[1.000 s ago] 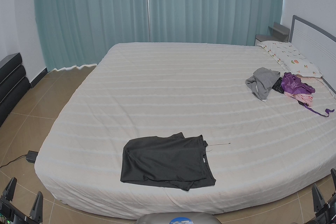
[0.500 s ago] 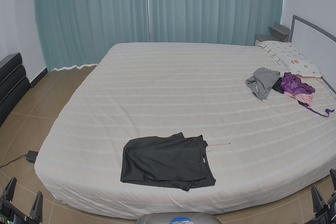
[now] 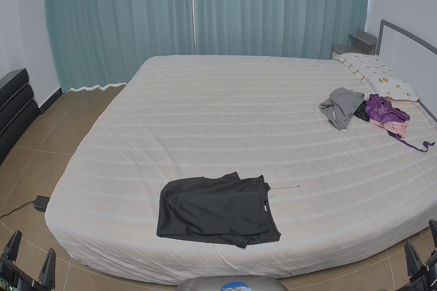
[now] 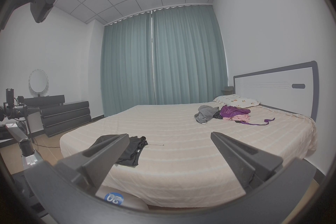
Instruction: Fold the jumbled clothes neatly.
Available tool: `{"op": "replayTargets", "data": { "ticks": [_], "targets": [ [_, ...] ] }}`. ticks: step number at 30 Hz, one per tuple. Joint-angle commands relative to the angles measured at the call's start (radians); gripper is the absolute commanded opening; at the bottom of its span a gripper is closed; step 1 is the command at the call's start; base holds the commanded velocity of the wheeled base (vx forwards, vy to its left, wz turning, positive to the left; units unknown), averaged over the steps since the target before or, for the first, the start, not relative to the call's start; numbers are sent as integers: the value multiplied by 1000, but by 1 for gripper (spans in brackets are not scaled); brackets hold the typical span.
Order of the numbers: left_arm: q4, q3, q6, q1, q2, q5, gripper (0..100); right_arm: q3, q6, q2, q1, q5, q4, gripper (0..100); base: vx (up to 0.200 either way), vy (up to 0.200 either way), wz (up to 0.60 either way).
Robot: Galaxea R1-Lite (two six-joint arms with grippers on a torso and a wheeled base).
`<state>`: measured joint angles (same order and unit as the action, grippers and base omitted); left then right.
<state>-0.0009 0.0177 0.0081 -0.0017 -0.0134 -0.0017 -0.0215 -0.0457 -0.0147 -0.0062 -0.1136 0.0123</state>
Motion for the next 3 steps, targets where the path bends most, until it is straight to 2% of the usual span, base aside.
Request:
{"op": "replayTargets", "data": {
  "ticks": [1,3],
  "targets": [
    [-1,-18,0,0,13,0,100,0,-2,12,0,0,-2,100,0,0,0],
    [-1,-18,0,0,13,0,100,0,-3,12,0,-1,-2,100,0,0,0]
  ]
}}
